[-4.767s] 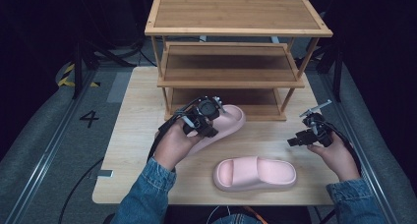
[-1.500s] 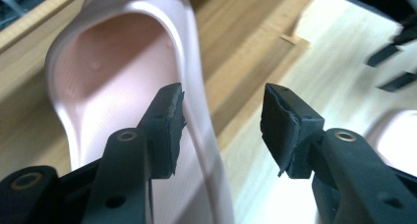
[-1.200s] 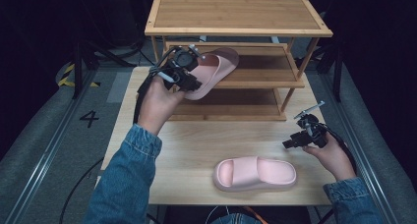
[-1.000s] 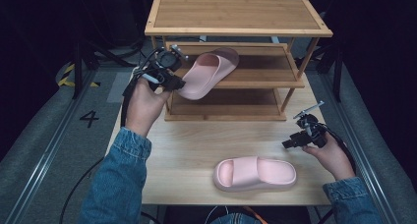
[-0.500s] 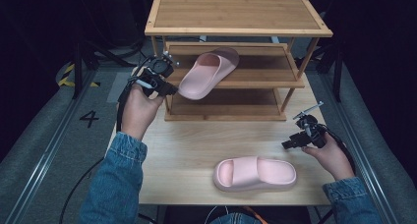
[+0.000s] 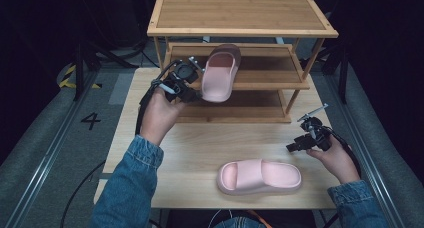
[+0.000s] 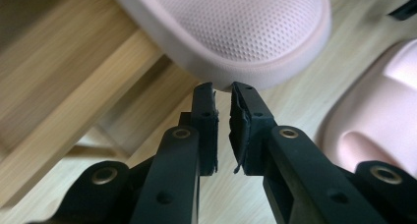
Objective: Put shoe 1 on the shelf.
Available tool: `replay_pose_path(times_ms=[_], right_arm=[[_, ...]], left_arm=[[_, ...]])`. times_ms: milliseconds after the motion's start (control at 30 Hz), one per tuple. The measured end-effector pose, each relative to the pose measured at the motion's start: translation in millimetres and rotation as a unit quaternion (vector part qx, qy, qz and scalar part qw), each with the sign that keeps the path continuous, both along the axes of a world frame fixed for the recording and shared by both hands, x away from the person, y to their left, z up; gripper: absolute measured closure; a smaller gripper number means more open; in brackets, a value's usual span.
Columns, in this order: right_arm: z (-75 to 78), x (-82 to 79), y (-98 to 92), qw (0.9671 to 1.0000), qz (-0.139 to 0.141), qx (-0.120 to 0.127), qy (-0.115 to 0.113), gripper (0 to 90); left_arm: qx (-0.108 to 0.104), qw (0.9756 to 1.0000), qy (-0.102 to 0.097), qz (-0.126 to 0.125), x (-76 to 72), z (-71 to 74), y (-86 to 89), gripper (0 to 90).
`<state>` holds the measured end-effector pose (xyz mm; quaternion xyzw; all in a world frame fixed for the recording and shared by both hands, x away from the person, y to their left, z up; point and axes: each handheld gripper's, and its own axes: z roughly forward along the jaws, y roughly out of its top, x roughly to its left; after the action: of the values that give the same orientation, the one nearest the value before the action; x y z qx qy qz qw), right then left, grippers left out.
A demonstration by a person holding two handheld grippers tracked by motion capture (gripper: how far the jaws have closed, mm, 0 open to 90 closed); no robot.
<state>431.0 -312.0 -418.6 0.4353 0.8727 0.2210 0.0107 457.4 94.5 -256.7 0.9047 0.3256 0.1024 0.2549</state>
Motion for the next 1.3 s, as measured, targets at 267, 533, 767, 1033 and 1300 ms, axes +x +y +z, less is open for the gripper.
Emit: replay_pose_path(times_ms=[267,533,767,1033,1300], right_arm=[[1.5,-0.5,-1.0,1.0,0.0,0.001,-0.002,44.6],[2.4,-2.5,2.0,1.0,0.004,-0.001,-0.003,44.7],[2.2,-4.5,-2.9,1.0,-0.003,0.001,0.0,44.8],[3.7,-9.5,-6.7,1.0,-0.007,0.002,-0.003,44.7],[4.7,-10.8,-10.1,0.9999,-0.01,0.004,-0.004,44.8]], left_arm=[[-0.003,0.9995,0.002,-0.031,-12.6,3.4,-21.0,79.2],[0.001,0.9975,0.009,-0.07,-18.1,3.0,-45.2,78.2],[-0.005,0.9974,0.014,-0.071,-1.7,1.1,-54.8,79.2],[-0.015,0.9984,0.015,-0.052,21.7,-0.5,-58.9,73.0],[-0.03,0.998,0.025,-0.049,35.6,-1.9,-53.5,70.0]])
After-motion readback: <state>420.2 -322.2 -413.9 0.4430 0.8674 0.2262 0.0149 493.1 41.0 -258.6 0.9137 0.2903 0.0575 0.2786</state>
